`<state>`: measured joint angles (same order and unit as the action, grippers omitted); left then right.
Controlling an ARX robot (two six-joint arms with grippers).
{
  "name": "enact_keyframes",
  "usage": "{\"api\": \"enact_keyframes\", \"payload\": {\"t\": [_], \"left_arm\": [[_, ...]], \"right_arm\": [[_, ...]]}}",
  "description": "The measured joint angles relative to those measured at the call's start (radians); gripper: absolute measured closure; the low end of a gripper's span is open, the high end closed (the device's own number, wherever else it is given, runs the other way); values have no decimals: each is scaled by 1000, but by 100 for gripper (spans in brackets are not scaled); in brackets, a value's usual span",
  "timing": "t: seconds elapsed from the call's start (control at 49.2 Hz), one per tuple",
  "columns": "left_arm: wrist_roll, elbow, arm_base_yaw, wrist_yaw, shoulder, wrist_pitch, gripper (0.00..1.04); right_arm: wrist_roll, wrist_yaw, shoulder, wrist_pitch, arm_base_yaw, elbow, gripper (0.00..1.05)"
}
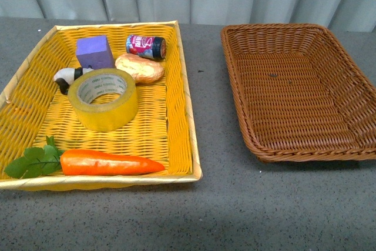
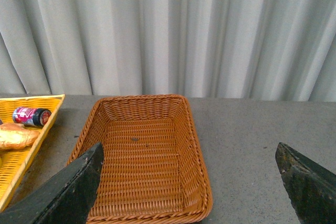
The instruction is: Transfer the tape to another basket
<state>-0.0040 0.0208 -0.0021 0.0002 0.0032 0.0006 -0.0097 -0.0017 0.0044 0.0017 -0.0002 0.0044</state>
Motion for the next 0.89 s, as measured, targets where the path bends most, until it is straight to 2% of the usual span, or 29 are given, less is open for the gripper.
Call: {"api": "enact_keyframes", "payload": {"t": [0.894], "left_arm": [[0,0,0,0,0,0,7]], "right_arm": [[0,0,0,0,0,0,9]]}}
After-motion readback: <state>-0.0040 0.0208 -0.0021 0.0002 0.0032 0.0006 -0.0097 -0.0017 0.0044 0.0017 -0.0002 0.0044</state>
